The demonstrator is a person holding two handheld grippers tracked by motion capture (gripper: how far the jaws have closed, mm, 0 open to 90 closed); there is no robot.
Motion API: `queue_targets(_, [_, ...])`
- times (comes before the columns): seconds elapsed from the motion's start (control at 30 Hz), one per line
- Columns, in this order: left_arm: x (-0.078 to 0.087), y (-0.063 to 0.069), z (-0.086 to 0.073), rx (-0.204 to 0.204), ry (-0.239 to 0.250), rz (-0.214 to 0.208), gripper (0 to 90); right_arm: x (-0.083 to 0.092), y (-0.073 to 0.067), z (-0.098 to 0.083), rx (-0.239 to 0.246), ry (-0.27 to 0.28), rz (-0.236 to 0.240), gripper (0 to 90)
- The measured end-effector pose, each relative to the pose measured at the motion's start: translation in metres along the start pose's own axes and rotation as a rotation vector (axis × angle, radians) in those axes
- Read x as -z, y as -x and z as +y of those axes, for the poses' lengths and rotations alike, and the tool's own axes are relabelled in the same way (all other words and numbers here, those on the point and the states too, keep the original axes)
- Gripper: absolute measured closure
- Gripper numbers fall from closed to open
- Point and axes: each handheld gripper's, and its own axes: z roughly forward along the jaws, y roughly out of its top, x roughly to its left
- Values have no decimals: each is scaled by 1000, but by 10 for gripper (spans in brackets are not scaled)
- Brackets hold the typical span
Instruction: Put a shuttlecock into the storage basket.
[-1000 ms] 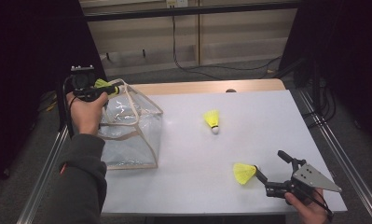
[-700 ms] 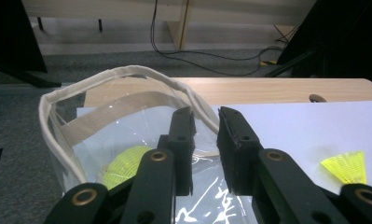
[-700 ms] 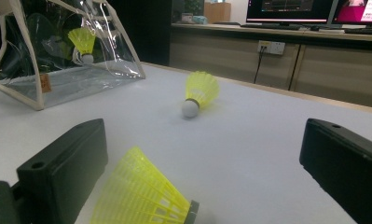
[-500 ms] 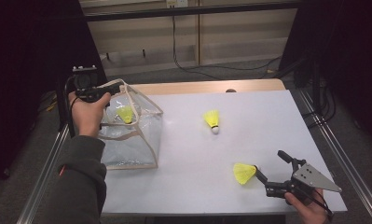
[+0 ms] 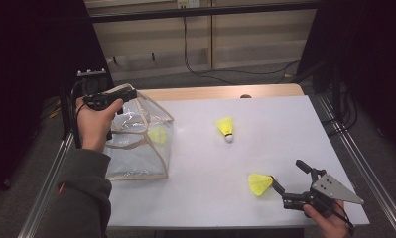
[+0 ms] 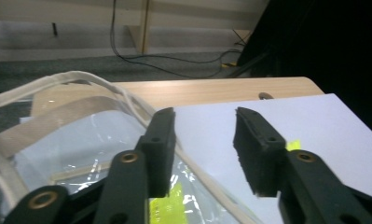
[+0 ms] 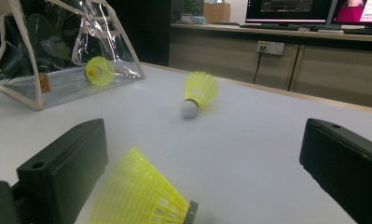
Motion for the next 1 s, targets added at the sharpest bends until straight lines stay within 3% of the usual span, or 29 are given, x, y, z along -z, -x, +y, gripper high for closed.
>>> queue_targets(0.63, [2,30,-1,-59,-27,-121,384,0,0,0,2,-4,2,8])
queue_targets(1.0, [0,53,-2,-97,-32,-187,301,-1,-1,0,3,-3,7,8])
